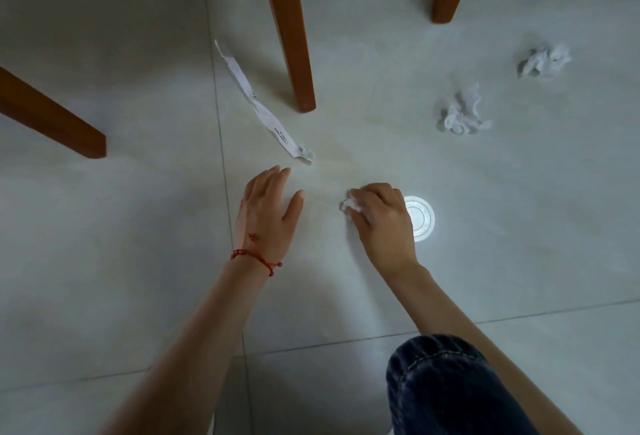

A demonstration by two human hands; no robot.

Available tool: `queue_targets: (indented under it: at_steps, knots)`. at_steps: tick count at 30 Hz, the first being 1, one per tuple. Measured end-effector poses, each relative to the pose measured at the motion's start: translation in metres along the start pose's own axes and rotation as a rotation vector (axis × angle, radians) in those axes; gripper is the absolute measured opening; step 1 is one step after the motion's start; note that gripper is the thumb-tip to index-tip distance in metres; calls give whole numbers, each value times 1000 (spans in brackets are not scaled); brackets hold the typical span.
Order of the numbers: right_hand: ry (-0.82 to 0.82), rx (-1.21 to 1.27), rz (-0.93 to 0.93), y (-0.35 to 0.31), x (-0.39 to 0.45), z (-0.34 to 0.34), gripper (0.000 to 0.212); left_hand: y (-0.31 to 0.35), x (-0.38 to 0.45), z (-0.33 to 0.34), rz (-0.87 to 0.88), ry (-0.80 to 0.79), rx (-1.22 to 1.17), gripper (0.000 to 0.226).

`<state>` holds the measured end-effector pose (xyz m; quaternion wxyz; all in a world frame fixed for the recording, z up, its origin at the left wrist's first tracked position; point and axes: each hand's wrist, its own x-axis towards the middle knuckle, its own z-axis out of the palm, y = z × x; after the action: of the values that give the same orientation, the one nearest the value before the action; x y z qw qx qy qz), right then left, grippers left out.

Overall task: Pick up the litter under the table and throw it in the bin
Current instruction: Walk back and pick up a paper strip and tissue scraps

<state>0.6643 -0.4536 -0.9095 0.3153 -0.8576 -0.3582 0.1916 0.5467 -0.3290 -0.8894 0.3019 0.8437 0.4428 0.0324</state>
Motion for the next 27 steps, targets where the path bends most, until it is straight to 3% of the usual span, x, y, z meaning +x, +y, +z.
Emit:
queue_targets:
  at_steps: [9,19,27]
  knots:
    - [45,593,462,-12,4,-21,20,16,37,-4,-329,148,-241,37]
    - [90,667,544,-8,-5,-27,15,28,99,6,-521,178,-147,52]
    - [109,690,561,-11,-10,-29,16,19,89,2,-518,166,-142,16]
